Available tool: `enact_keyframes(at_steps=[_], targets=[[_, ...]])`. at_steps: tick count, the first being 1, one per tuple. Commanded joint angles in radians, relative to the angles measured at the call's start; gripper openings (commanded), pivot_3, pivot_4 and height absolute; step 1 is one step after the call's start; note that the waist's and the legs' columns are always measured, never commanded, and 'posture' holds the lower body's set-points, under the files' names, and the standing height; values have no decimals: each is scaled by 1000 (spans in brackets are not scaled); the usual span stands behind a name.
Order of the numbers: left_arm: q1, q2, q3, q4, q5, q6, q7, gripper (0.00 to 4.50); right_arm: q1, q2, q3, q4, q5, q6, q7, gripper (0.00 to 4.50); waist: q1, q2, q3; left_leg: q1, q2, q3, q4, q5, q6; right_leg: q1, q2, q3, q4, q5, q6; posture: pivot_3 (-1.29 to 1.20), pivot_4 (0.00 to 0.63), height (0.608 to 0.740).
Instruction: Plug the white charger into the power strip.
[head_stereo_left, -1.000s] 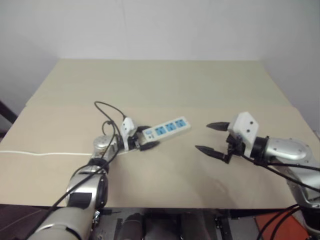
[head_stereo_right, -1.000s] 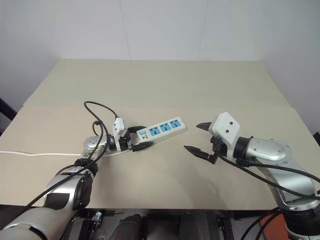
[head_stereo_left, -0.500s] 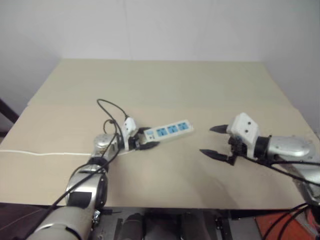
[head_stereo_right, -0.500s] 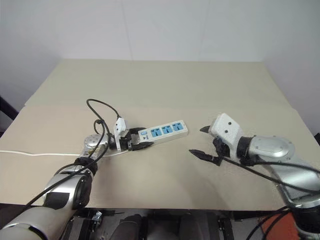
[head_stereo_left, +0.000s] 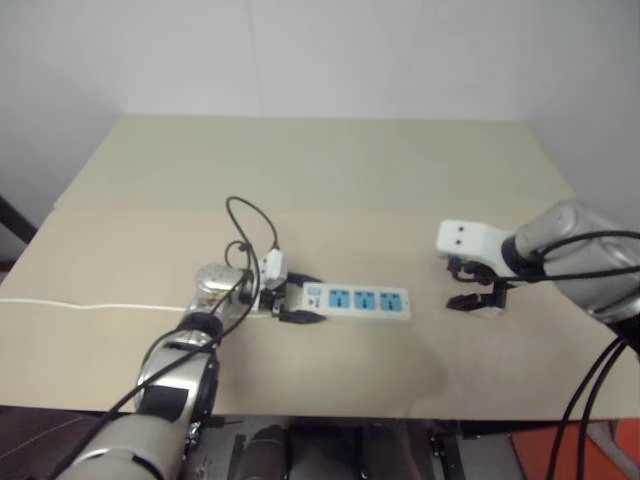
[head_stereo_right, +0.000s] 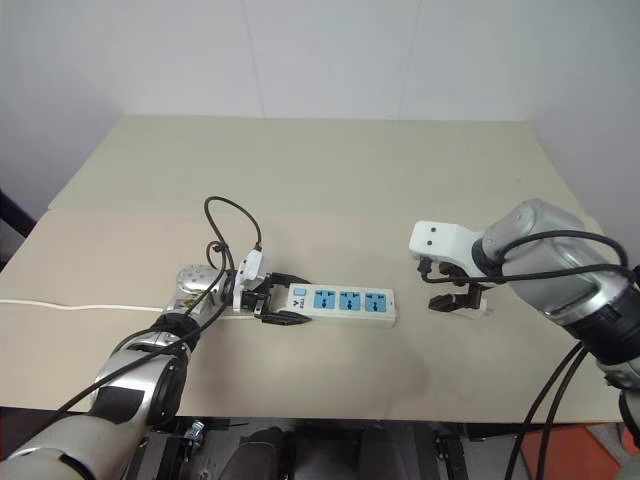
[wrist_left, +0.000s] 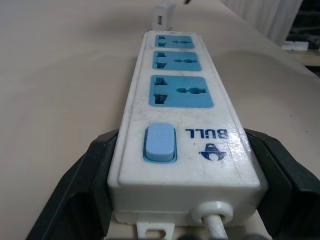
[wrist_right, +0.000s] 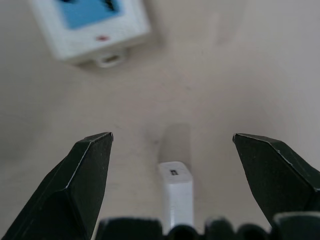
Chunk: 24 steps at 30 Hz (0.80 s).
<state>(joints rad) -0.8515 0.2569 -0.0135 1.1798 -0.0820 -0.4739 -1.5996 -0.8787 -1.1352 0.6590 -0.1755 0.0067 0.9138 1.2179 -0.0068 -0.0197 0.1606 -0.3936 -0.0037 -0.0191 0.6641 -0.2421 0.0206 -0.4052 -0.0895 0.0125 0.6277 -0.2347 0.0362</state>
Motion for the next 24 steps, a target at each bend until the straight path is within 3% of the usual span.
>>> enact_keyframes(at_steps=[1,18,21,24], targets=[[22,-11,-27,-53,-25,15,-15,3308,-18,11,16,77,-79,-92,46,4500,1,0,0,0,0,0,0,0,0,0,0,0,0,0,0,0,150,740],[83,-14,-35,-163,-58,71,-1,3308,26,94,-13,308,-214,-236,126,4500,1,0,0,0,0,0,1,0,0,0,0,0,2,0,0,0,150,740],[87,-15,-33,-172,-60,77,5,3308,31,104,-24,321,-216,-245,132,3948,1,0,0,0,0,0,1,0,0,0,0,0,2,0,0,0,150,740],[92,-14,-33,-180,-60,78,9,3308,34,107,-28,325,-229,-240,138,2975,1,0,0,0,0,0,2,0,0,0,0,0,2,0,0,0,150,740]])
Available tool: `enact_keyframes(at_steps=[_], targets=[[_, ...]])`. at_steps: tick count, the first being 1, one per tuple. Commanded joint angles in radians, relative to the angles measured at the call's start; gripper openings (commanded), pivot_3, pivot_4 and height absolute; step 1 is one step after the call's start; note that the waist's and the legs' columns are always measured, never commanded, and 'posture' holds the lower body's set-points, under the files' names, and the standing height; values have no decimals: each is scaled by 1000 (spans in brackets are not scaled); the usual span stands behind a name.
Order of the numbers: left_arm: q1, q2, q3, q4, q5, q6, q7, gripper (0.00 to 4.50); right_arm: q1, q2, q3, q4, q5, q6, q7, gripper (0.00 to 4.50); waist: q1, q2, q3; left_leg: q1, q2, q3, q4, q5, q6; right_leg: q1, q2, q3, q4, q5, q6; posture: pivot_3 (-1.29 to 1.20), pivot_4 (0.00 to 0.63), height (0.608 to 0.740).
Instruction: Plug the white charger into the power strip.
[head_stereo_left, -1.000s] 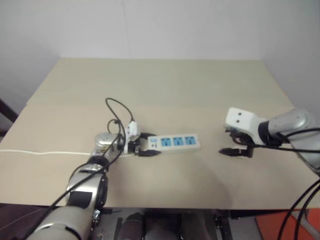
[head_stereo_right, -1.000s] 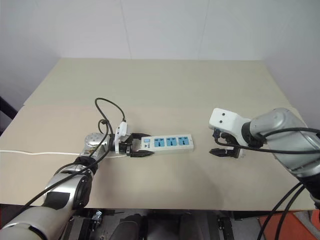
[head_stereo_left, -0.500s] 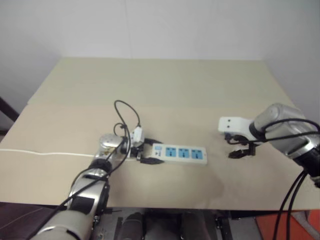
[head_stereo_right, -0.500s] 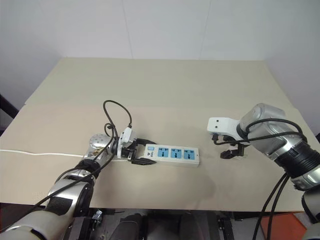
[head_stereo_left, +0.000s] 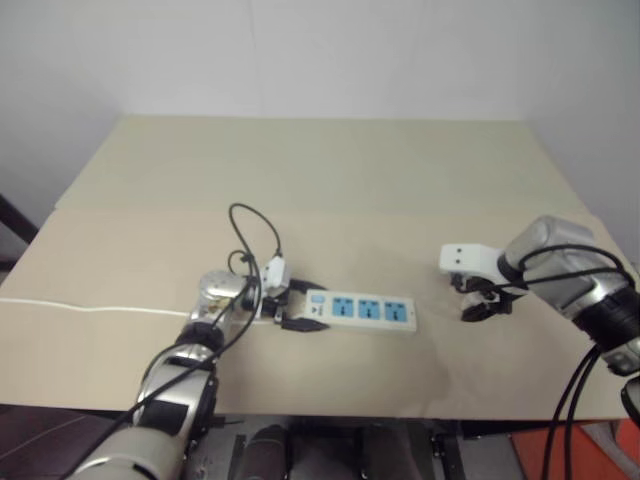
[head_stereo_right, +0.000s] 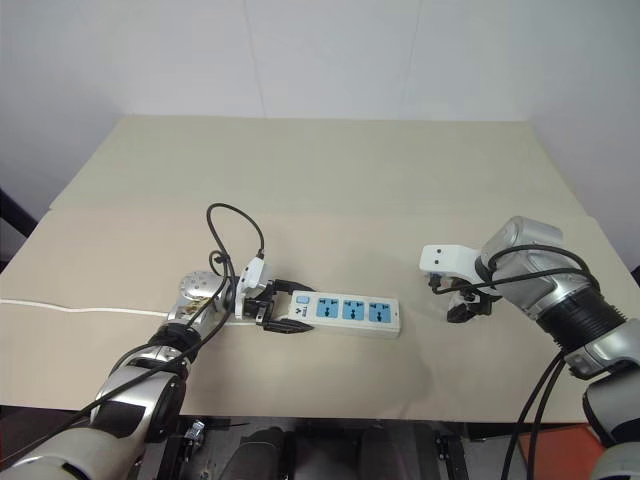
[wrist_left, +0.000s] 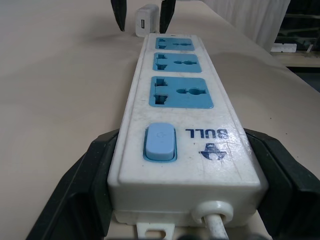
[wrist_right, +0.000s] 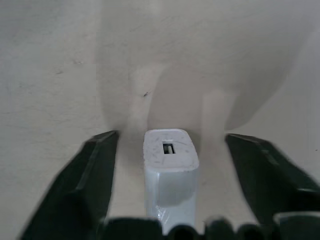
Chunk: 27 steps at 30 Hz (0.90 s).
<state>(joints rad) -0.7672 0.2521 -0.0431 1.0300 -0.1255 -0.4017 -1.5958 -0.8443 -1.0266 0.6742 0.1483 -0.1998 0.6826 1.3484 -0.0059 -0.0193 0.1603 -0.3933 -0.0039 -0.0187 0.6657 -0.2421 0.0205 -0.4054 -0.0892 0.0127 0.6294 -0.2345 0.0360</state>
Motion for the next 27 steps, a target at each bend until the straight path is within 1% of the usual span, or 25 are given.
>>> enact_keyframes(at_steps=[1,4,5,6,12,13,15,17,19,20,21,23,25,27], targets=[[9,-9,-3,-32,-17,7,5,3308,1,0,-45,1,-26,-7,9,2599,0,0,0,0,0,0,0,0,0,0,0,0,0,0,0,0,150,740],[14,-6,-2,-34,-16,8,8,3308,2,4,-47,4,-46,-11,6,1579,0,0,0,0,0,0,0,0,0,0,0,0,0,0,0,0,150,740],[15,-6,-2,-36,-16,10,9,3308,4,2,-48,2,-53,-18,7,1295,0,0,0,0,0,0,0,0,0,0,0,0,0,0,0,0,150,740],[15,-6,-2,-37,-16,14,10,3308,8,-1,-51,-6,-58,-28,9,1136,0,0,0,0,0,0,0,0,0,0,0,0,0,0,0,0,150,740],[11,-9,-6,-39,-14,22,14,3308,14,0,-86,-57,-75,-6,7,1136,0,0,0,0,0,0,0,0,0,0,0,0,0,0,0,0,150,740],[11,-8,-6,-39,-13,23,15,3308,7,23,-130,-67,-48,13,-17,1136,0,0,0,0,0,0,0,0,0,0,0,0,0,0,0,0,150,740],[10,-6,-7,-39,-10,24,18,3308,-7,97,-257,-78,40,66,-77,1136,-2,0,0,0,0,0,0,0,0,0,0,0,0,0,0,0,150,740],[11,-3,-9,-42,-9,28,20,3308,7,192,-446,-90,191,72,-118,1136,-6,0,0,1,0,-1,1,0,0,1,0,0,1,0,0,0,150,740],[13,-3,-7,-48,-12,37,22,3308,70,258,-600,-127,312,-38,-142,1136,-5,0,0,2,0,-4,0,0,0,1,0,1,1,0,0,0,150,740],[15,-5,-5,-52,-17,45,19,3308,101,291,-654,-145,363,-85,-145,1136,0,0,0,2,0,-5,0,0,0,2,0,0,1,0,0,0,150,740],[19,-8,-3,-59,-22,56,18,3308,131,326,-700,-163,413,-105,-149,1136,4,0,0,1,0,-5,0,0,0,2,0,-1,1,0,0,0,150,740],[25,-8,-4,-69,-25,67,17,3308,172,384,-750,-179,501,-104,-144,1136,9,0,0,1,0,-5,0,0,0,4,0,-2,2,1,0,0,150,740],[31,-5,-10,-76,-19,73,21,3308,207,434,-772,-173,559,-121,-146,1136,8,0,0,1,0,-5,0,0,0,3,0,-1,2,1,0,0,150,740],[38,-2,-18,-83,-14,78,23,3308,237,508,-798,-151,617,-158,-163,1136,5,0,0,2,0,-5,0,0,0,3,0,1,2,1,1,0,150,740]])
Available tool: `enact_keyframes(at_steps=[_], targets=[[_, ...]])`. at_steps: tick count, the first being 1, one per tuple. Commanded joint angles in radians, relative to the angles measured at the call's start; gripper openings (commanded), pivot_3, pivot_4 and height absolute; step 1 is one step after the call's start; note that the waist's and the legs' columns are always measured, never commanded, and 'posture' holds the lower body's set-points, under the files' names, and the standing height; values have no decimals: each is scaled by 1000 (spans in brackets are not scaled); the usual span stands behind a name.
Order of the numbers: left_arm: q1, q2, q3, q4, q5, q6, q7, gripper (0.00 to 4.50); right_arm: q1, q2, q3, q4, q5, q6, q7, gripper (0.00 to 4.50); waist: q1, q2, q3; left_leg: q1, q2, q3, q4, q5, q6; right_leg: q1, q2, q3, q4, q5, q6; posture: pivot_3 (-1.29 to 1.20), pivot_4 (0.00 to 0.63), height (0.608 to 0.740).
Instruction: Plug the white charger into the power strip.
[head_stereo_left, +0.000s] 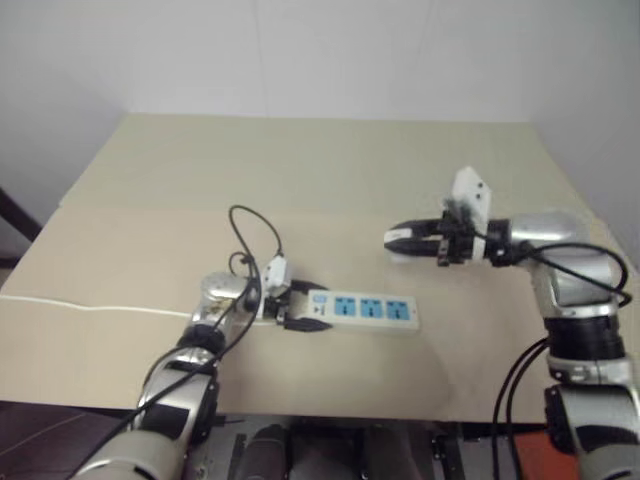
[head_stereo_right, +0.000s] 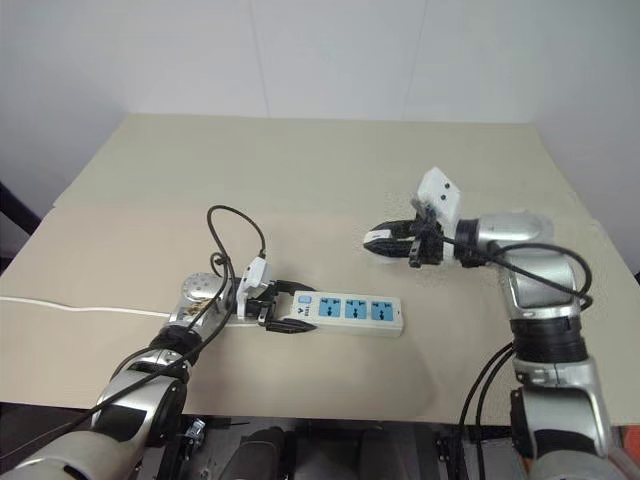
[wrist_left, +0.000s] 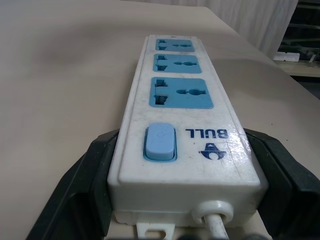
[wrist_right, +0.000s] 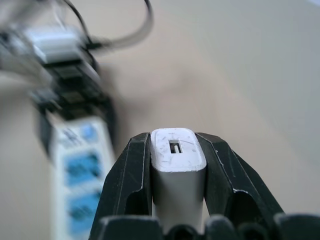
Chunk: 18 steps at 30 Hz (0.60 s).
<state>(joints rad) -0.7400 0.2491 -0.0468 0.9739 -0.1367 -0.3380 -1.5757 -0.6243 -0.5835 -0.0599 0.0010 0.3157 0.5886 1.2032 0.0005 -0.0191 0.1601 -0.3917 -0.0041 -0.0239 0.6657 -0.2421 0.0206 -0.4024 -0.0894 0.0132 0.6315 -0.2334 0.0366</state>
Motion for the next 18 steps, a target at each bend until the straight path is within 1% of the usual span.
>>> enact_keyframes(at_steps=[1,3,5,9,14,18], targets=[[12,2,-16,-29,-2,16,5,3308,28,101,-76,9,131,-80,-23,1136,-4,0,0,1,0,0,0,0,0,0,0,0,-1,0,0,0,150,740],[13,4,-16,-31,-4,21,7,3308,40,172,-99,39,194,-92,-32,1136,-8,0,0,3,0,0,0,0,0,1,0,1,-1,0,0,0,150,740],[12,8,-16,-31,-3,25,11,3308,45,222,-108,80,225,-128,-29,1136,-9,0,0,3,1,0,0,0,0,1,1,1,0,0,0,0,150,740],[11,16,-21,-29,3,25,16,3308,48,272,-102,145,258,-185,6,1136,-9,0,0,3,0,0,0,0,0,1,1,1,0,0,0,0,150,740],[14,27,-28,-38,0,28,11,3308,91,296,-5,249,175,-355,93,1136,-13,1,0,3,0,1,0,0,0,1,1,1,0,0,0,0,150,740],[14,31,-31,-40,-1,28,9,3308,97,312,34,333,134,-474,125,1136,-16,1,0,3,0,2,0,0,0,0,1,1,0,0,0,0,150,740]])
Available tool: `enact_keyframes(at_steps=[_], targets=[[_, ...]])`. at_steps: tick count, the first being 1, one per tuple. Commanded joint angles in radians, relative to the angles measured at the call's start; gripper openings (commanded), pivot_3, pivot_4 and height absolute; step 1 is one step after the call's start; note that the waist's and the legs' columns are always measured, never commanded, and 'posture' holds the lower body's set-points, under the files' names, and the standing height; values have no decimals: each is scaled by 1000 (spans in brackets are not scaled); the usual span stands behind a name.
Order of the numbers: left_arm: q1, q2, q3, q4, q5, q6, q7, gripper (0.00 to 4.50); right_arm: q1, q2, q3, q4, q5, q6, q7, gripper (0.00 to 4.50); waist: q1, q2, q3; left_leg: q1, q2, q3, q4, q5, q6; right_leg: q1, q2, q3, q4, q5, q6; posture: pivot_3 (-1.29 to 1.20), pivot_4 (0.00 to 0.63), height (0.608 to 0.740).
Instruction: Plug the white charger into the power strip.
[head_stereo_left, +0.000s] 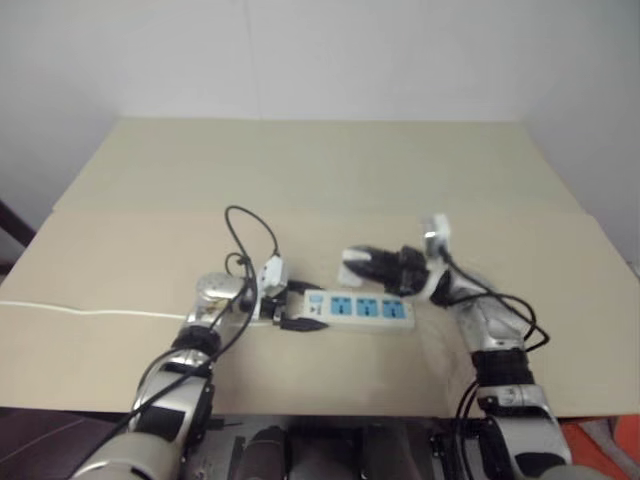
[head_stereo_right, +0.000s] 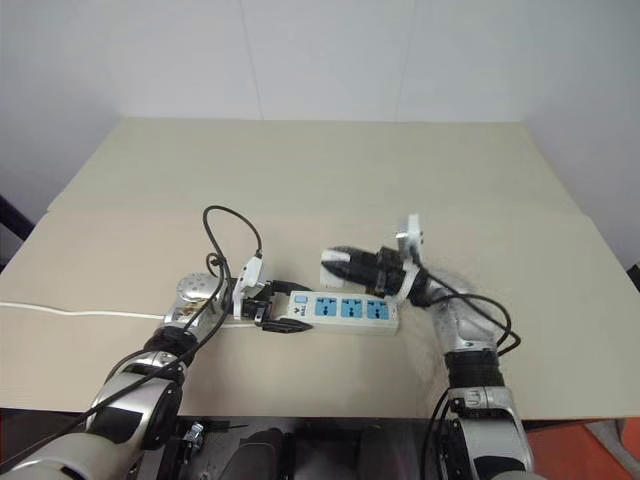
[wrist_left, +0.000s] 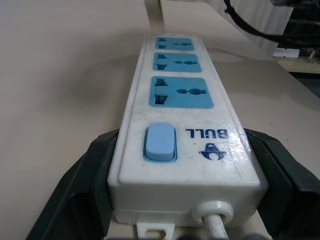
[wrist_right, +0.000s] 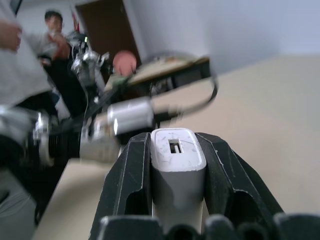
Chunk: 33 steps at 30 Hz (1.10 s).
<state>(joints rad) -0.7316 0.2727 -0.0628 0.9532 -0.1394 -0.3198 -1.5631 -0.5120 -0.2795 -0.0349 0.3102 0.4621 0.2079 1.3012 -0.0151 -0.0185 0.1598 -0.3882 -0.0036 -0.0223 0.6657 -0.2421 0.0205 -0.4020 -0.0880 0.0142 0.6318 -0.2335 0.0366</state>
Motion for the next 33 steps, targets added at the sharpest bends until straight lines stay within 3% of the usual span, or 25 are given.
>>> enact_keyframes(at_steps=[1,12,33], targets=[[6,8,-15,-19,2,9,-4,3308,-18,10,13,40,-15,-110,34,1136,0,0,0,0,0,0,0,0,0,0,0,0,0,0,0,0,150,740],[4,8,-19,-29,-1,14,-2,3308,-55,8,31,172,-52,-218,62,1136,1,0,0,0,0,-1,0,0,0,0,0,0,0,0,0,0,150,740],[2,8,-20,-36,-2,15,9,3308,-56,7,93,238,-116,-335,96,1136,1,0,0,1,0,-1,0,0,0,1,0,0,0,0,0,0,150,740]])
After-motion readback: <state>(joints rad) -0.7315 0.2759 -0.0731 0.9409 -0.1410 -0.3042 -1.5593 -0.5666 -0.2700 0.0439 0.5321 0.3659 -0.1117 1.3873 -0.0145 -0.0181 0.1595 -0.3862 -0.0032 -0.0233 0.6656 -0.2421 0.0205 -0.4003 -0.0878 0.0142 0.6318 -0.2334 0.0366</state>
